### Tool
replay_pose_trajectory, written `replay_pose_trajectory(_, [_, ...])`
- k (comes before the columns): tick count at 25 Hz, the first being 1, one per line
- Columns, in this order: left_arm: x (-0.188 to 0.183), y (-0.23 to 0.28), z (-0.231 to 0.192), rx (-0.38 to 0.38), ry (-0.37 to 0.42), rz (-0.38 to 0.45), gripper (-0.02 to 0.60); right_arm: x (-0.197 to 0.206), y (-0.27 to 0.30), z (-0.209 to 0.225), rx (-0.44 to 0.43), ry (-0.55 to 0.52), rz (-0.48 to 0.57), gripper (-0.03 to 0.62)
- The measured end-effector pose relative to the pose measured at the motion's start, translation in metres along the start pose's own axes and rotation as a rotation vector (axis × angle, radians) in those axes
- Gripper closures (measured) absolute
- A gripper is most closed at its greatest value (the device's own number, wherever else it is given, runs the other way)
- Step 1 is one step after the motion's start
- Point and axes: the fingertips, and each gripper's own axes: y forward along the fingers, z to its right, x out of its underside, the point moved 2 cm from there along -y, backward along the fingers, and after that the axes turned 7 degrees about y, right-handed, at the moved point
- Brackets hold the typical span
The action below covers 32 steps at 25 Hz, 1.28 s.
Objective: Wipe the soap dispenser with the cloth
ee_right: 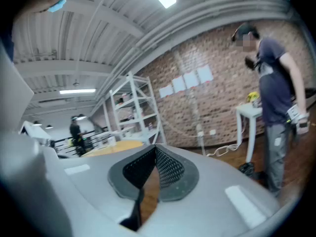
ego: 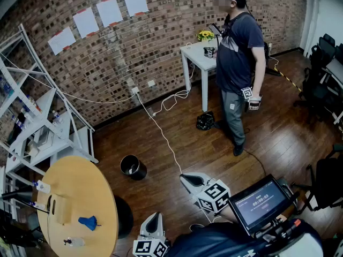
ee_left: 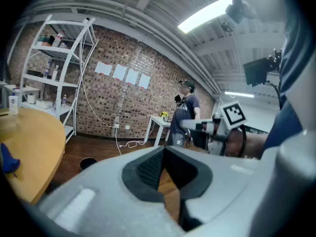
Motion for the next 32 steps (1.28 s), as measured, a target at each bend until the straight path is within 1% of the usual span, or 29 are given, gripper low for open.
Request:
replay_pose_trajectory(2, [-0.002, 0.001, -0.003, 0.004, -0.015, -0.006, 0.578, -0.072, -0.037, 0.045, 0.169, -0.013, 0.211, 0.583])
replay_pose_trajectory(3, [-0.002, 0.003, -0.004, 0.008, -0.021, -0.007, 0.578, -0.103, -0.054, 0.064, 0.240, -0.017, 0.298, 0.583])
replay_pose_trajectory(4, [-0.002, 0.007, -0.004, 0.014, -0.025, -0.008, 0.578, -0.124, -0.068, 0.080, 0.292, -0.017, 0.355, 0.583])
replay_pose_trajectory(5, [0.000, 0.010, -0.002, 0.022, -0.027, -0.013, 0.578, -0.131, -0.076, 0.090, 0.318, -0.010, 0.366, 0.583])
replay_pose_trajectory(6, [0.005, 0.013, 0.000, 0.030, -0.028, -0.025, 0.578, -0.120, -0.076, 0.095, 0.318, 0.005, 0.322, 0.583])
replay_pose_trajectory(7, [0.011, 0.014, 0.002, 0.038, -0.027, -0.041, 0.578, -0.093, -0.069, 0.094, 0.298, 0.033, 0.226, 0.583])
replay_pose_trajectory(9, [0.020, 0.013, 0.004, 0.044, -0.018, -0.065, 0.578, -0.015, -0.048, 0.072, 0.222, 0.118, -0.022, 0.583])
replay_pose_trajectory(10, [0.022, 0.010, 0.003, 0.040, -0.012, -0.070, 0.578, 0.021, -0.039, 0.051, 0.169, 0.154, -0.122, 0.583])
replay_pose_trajectory(11, [0.022, 0.008, 0.002, 0.032, -0.006, -0.072, 0.578, 0.049, -0.030, 0.025, 0.107, 0.175, -0.189, 0.583])
replay_pose_trajectory(12, [0.022, 0.005, 0.000, 0.022, 0.002, -0.071, 0.578, 0.068, -0.019, -0.003, 0.036, 0.178, -0.225, 0.583])
replay_pose_trajectory(14, [0.019, -0.001, -0.005, 0.000, 0.019, -0.064, 0.578, 0.079, 0.005, -0.058, -0.115, 0.123, -0.244, 0.583])
replay_pose_trajectory(15, [0.017, -0.004, -0.008, -0.010, 0.029, -0.060, 0.578, 0.076, 0.014, -0.078, -0.169, 0.076, -0.241, 0.583])
replay_pose_trajectory(16, [0.015, -0.007, -0.011, -0.020, 0.038, -0.055, 0.578, 0.073, 0.019, -0.088, -0.198, 0.038, -0.236, 0.583])
replay_pose_trajectory(17, [0.013, -0.010, -0.014, -0.029, 0.048, -0.051, 0.578, 0.072, 0.017, -0.091, -0.208, 0.018, -0.238, 0.583])
replay_pose_trajectory(19, [0.011, -0.016, -0.019, -0.052, 0.066, -0.045, 0.578, 0.077, 0.007, -0.086, -0.209, 0.014, -0.263, 0.583])
replay_pose_trajectory(21, [0.011, -0.027, -0.020, -0.093, 0.077, -0.042, 0.578, 0.086, 0.009, -0.094, -0.246, 0.012, -0.279, 0.583])
replay_pose_trajectory(23, [0.016, -0.048, -0.014, -0.176, 0.074, -0.043, 0.578, 0.095, 0.019, -0.118, -0.325, 0.014, -0.276, 0.583])
replay_pose_trajectory(24, [0.019, -0.062, -0.007, -0.244, 0.062, -0.044, 0.578, 0.097, 0.019, -0.132, -0.384, 0.014, -0.279, 0.583])
replay_pose_trajectory(25, [0.021, -0.078, 0.001, -0.329, 0.040, -0.042, 0.578, 0.097, 0.017, -0.146, -0.457, 0.012, -0.292, 0.583])
replay_pose_trajectory(26, [0.022, -0.095, -0.001, -0.415, 0.011, -0.039, 0.578, 0.097, 0.020, -0.162, -0.527, 0.008, -0.308, 0.583])
replay_pose_trajectory(27, [0.021, -0.111, -0.018, -0.477, -0.017, -0.031, 0.578, 0.096, 0.033, -0.182, -0.574, 0.005, -0.316, 0.583])
replay_pose_trajectory(29, [0.025, -0.148, -0.078, -0.538, -0.061, -0.015, 0.578, 0.106, 0.077, -0.230, -0.606, 0.005, -0.319, 0.583])
replay_pose_trajectory(31, [0.042, -0.194, -0.127, -0.614, -0.111, -0.014, 0.577, 0.134, 0.109, -0.281, -0.641, -0.005, -0.372, 0.583])
replay_pose_trajectory(32, [0.053, -0.219, -0.143, -0.673, -0.147, -0.007, 0.537, 0.151, 0.120, -0.305, -0.673, -0.017, -0.417, 0.583])
